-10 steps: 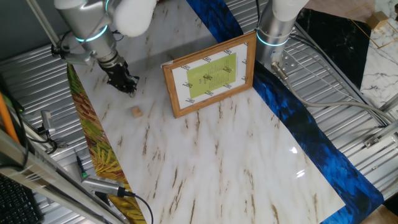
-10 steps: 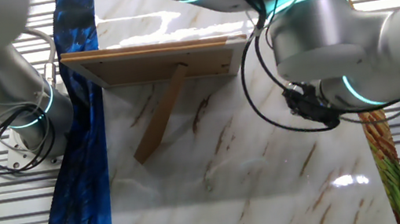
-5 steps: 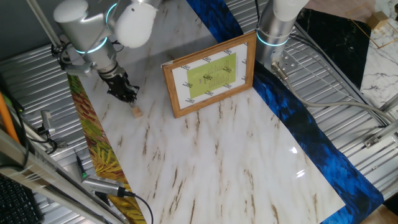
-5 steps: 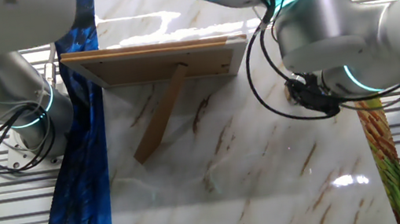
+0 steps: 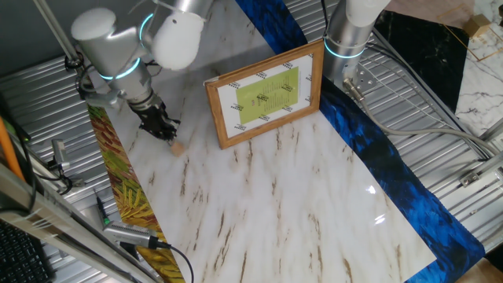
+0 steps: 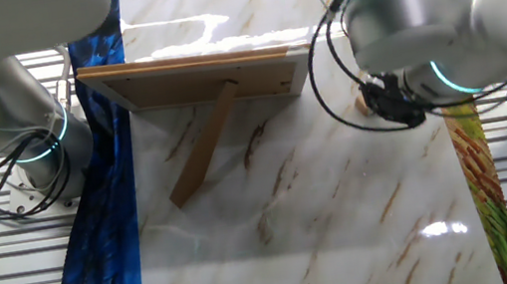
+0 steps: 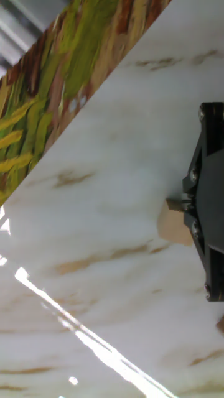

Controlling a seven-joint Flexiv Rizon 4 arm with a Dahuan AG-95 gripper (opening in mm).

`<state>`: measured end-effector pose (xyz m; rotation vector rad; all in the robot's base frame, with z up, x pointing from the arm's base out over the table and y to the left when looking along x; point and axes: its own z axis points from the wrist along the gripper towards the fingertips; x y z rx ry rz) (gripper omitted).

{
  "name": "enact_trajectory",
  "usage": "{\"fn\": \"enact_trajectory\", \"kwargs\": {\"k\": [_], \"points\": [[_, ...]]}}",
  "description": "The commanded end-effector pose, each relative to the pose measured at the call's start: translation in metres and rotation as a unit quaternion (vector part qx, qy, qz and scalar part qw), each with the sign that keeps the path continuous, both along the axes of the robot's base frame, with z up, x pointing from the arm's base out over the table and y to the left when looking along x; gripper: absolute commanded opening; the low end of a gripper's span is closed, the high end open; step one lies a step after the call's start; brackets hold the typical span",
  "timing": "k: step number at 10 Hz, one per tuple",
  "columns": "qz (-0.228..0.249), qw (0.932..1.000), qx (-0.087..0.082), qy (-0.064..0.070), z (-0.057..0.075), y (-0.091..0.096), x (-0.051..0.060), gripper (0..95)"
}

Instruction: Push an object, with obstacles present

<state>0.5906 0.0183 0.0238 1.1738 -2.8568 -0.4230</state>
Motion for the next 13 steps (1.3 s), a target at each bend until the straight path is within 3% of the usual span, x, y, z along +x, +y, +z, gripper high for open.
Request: {"fn": "enact_trajectory", "kwargs": {"k": [1,5,8,11,13], "points": [[-0.014,0.9999,-0.002,-0.001,-0.002,0.018,-0.005,0.0],[-0.041,0.9992,-0.003,0.001,0.000,0.041,-0.011,0.0],[-0.046,0.9989,-0.006,0.002,0.001,0.047,-0.013,0.0],[-0.032,0.9995,-0.004,0.001,0.006,0.035,-0.012,0.0],[-0.018,0.9998,-0.003,-0.001,0.012,0.014,-0.011,0.0]]}}
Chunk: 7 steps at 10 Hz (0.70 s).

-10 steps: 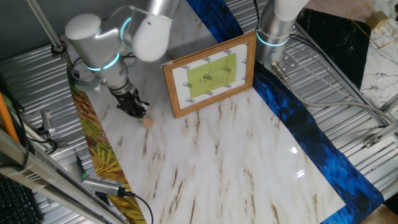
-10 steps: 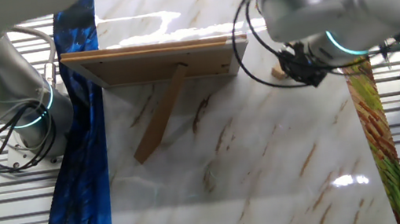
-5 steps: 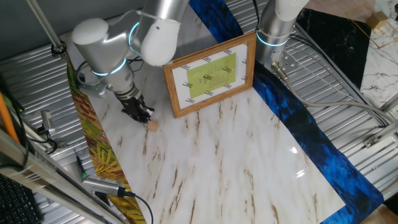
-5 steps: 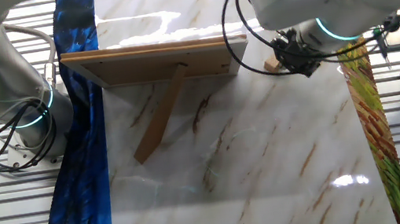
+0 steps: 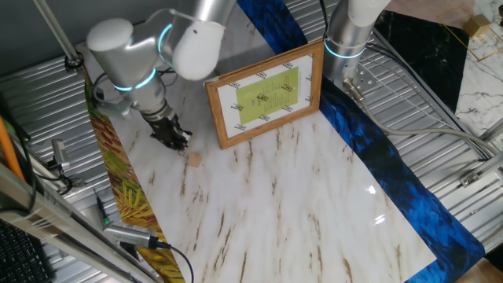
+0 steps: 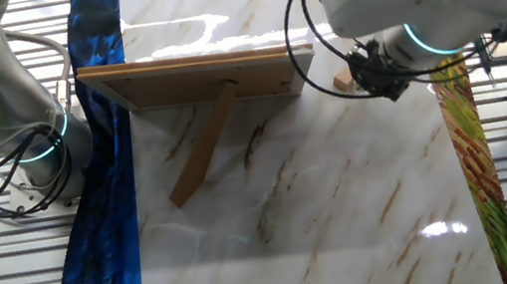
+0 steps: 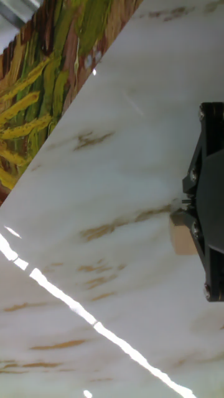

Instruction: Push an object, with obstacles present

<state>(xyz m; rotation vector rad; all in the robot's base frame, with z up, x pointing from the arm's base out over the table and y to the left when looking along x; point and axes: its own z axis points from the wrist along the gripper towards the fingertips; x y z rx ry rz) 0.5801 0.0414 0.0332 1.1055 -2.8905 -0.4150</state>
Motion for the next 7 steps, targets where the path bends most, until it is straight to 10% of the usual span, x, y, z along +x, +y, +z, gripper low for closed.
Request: {"fn": "enact_trajectory", "kwargs": {"k": [1,7], "points": [[0.011,0.9999,0.001,0.000,0.005,-0.016,0.000,0.0],[0.038,0.9993,-0.001,-0.003,0.007,-0.027,-0.003,0.0]]}}
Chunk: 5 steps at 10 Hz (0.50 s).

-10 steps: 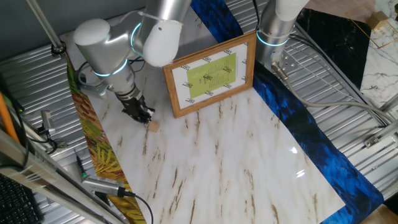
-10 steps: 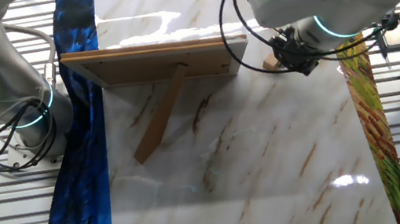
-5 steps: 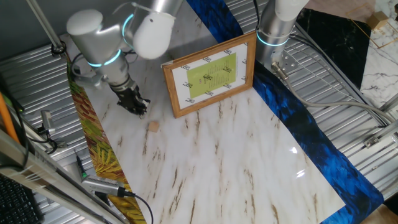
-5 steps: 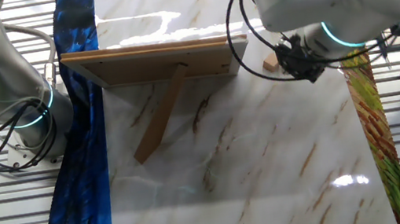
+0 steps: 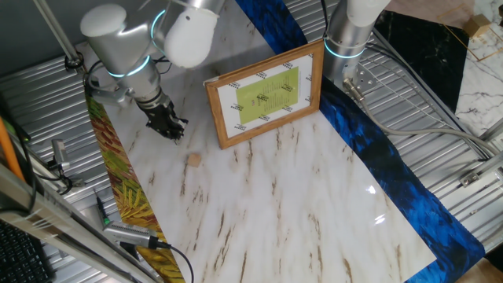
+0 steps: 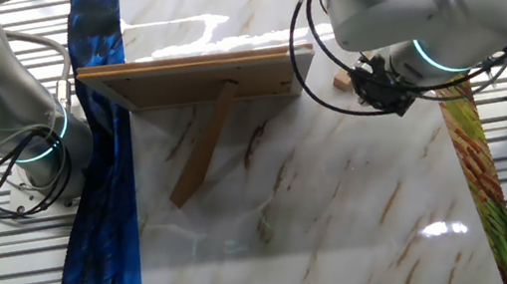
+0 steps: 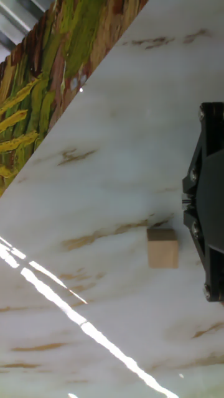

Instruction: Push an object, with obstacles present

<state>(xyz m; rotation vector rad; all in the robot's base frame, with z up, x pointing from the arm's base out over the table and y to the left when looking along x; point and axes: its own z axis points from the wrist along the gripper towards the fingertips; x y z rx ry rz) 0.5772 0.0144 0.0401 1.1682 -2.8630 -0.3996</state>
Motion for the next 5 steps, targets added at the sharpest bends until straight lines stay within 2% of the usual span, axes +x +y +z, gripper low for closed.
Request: {"fn": "enact_trajectory", "kwargs": {"k": [1,4,5], "points": [[0.037,0.9993,0.004,-0.002,0.000,0.000,0.000,0.0],[0.058,0.9983,-0.003,-0.002,0.002,-0.007,-0.003,0.0],[0.061,0.9981,-0.005,-0.002,0.004,-0.012,-0.007,0.0]]}}
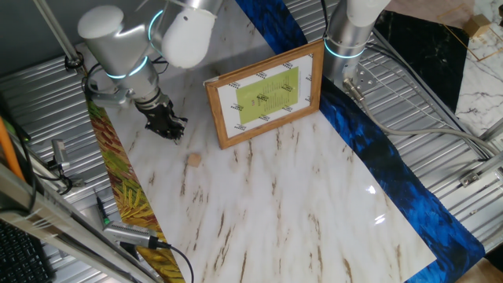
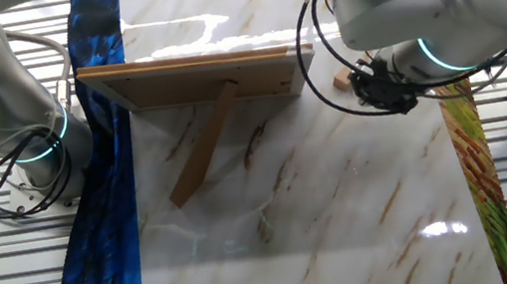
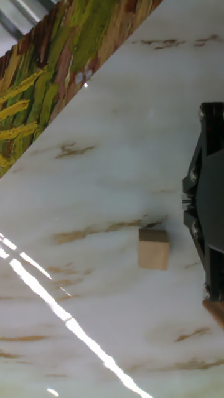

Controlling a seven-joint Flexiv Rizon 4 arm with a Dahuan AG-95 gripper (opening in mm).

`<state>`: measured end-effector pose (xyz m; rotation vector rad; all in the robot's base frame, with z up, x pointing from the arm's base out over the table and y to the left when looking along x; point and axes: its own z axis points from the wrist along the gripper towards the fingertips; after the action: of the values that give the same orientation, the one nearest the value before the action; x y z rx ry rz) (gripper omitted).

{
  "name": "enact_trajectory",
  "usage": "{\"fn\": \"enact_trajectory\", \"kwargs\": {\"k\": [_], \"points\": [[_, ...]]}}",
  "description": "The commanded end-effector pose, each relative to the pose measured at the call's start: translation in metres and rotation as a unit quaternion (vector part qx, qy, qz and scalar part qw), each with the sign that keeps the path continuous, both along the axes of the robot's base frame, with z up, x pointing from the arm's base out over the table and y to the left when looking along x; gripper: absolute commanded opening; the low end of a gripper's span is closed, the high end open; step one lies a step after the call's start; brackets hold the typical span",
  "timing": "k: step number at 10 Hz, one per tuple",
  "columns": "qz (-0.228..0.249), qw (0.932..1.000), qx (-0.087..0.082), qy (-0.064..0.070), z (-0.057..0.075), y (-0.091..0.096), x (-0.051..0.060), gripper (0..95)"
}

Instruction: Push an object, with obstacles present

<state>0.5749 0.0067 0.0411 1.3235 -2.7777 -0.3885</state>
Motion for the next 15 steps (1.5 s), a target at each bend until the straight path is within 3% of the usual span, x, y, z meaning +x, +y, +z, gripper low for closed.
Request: {"fn": "enact_trajectory", "kwargs": {"k": [1,6,15], "points": [[0.000,1.0000,0.000,-0.002,-0.001,-0.004,-0.009,0.0],[-0.020,0.9997,0.013,-0.002,-0.015,0.020,-0.011,0.0],[-0.081,0.9967,0.009,0.001,-0.027,0.107,-0.022,0.0]]}}
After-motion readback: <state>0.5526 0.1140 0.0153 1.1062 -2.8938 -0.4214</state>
